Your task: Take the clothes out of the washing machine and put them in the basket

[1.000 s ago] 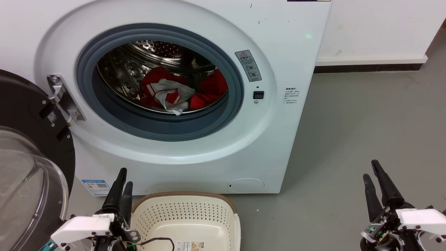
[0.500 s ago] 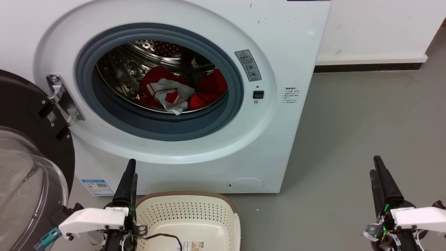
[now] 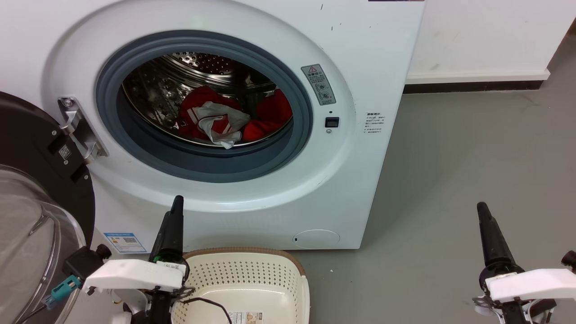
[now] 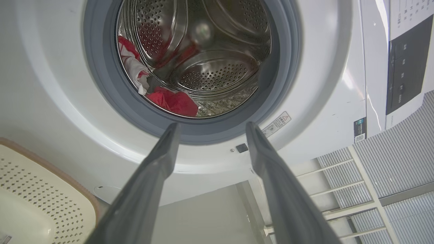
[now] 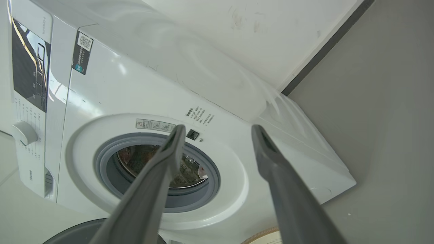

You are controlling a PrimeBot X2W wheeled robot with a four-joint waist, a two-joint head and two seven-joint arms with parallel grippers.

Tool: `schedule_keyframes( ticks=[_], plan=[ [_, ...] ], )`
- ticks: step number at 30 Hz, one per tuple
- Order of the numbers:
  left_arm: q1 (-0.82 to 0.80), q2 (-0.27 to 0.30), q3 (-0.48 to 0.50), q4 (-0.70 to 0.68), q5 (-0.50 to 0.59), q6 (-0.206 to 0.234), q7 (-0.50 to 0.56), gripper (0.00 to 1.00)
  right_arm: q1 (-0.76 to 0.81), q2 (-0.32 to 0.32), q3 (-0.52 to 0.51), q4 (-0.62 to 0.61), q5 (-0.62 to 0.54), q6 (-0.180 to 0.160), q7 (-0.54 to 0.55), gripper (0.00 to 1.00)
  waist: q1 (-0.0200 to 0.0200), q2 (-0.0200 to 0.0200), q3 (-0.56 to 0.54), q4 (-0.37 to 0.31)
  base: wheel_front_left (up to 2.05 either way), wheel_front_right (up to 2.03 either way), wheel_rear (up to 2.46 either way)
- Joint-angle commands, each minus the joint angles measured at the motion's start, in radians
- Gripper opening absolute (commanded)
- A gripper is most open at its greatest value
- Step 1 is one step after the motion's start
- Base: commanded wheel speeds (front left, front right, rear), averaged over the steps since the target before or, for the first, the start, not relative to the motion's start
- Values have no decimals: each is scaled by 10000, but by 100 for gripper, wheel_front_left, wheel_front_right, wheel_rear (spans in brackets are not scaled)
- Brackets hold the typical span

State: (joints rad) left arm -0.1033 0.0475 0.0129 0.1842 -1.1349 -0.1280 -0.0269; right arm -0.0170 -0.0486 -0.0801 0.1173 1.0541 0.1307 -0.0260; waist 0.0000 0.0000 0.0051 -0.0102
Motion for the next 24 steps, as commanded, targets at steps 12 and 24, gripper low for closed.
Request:
schedule_keyframes(
  ticks=[12,24],
  plan=[
    [-260,40,-228,-159,2884,8,-484,100,183,-29,51,-498,-2568,1,-449,100,0,0,-36,-11,0,0,0],
    [-337,183,-499,37,4818,115,-859,100,333,-29,199,-741,-4268,1,-541,100,0,0,-70,-49,0,0,0]
  ],
)
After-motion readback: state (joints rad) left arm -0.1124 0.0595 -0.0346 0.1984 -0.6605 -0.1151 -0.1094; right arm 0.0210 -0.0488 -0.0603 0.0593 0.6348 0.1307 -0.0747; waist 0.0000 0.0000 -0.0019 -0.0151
